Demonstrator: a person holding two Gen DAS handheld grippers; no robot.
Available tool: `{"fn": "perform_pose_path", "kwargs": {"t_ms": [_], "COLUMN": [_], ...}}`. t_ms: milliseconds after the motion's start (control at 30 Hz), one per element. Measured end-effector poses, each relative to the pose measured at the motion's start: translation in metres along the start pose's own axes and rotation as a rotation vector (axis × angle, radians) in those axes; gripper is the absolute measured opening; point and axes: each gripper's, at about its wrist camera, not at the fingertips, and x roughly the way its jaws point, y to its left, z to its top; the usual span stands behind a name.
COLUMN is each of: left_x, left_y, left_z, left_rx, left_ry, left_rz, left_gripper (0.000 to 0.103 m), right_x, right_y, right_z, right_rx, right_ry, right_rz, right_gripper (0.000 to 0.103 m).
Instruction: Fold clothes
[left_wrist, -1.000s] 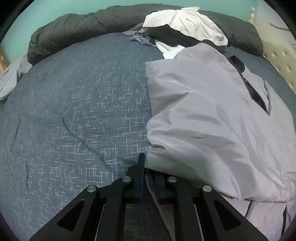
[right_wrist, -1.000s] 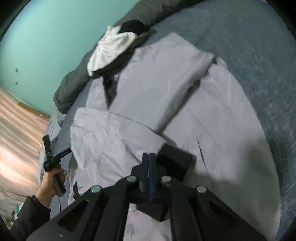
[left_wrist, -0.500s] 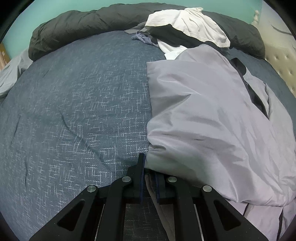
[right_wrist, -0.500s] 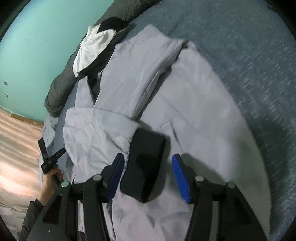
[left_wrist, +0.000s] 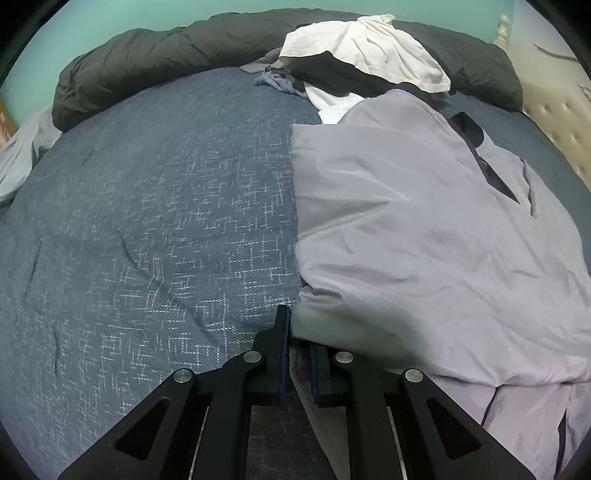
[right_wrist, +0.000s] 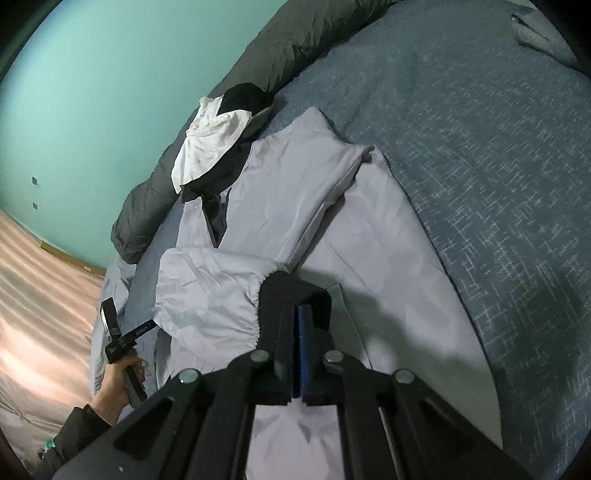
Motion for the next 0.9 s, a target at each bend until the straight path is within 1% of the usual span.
{"fn": "perform_pose_path", "kwargs": {"t_ms": [100, 233, 367, 467, 567, 600, 633, 700, 767, 833, 900], "left_x": [-0.002, -0.008, -0.023, -0.037, -0.054, -0.060, -0.064, -0.069, -0.067, -0.057, -0.041], "left_y": [-0.006, -0.016, -0.017, -0.015, -0.009, -0.007, -0.003, 0.006, 0.014, 0.014, 0.013], "left_z": [-0.002, -0.006, -0.009, -0.011, -0.014, -0.015, -0.015, -0.013, -0.011, -0.009, -0.008], "left_rx": [0.028, 0.095, 0.118, 0.128, 0.100, 0.086, 0.066, -0.005, -0.079, -0.110, -0.137], "left_ry": [0.004, -0.008, -0.032, -0.046, -0.050, -0.061, -0.074, -0.089, -0.092, -0.068, -0.024], "left_rz": [0.000, -0.022, -0.035, -0.054, -0.107, -0.110, -0.111, -0.133, -0.170, -0.191, -0.224], "left_gripper": [0.009, 0.010, 0.013, 0.015, 0.021, 0.024, 0.028, 0.036, 0.039, 0.044, 0.047], "right_x": [-0.004, 0.000, -0.006, -0.009, -0.012, -0.013, -0.013, -0.014, -0.015, -0.015, -0.015], "right_y": [-0.004, -0.023, -0.020, -0.026, -0.031, -0.032, -0.031, -0.028, -0.029, -0.031, -0.033], "right_z": [-0.004, -0.008, -0.012, -0.012, -0.012, -0.013, -0.014, -0.015, -0.016, -0.017, -0.016], "right_rx": [-0.011, 0.051, 0.017, 0.031, 0.045, 0.045, 0.038, 0.025, 0.025, 0.033, 0.040], "right_ry": [-0.002, 0.024, 0.016, 0.011, 0.007, 0.008, 0.007, 0.007, 0.009, 0.012, 0.015], "right_rz": [-0.029, -0.046, -0.068, -0.081, -0.093, -0.095, -0.098, -0.106, -0.107, -0.106, -0.101], "right_gripper": [0.002, 0.002, 0.002, 0.002, 0.002, 0.002, 0.002, 0.002, 0.002, 0.002, 0.002]}}
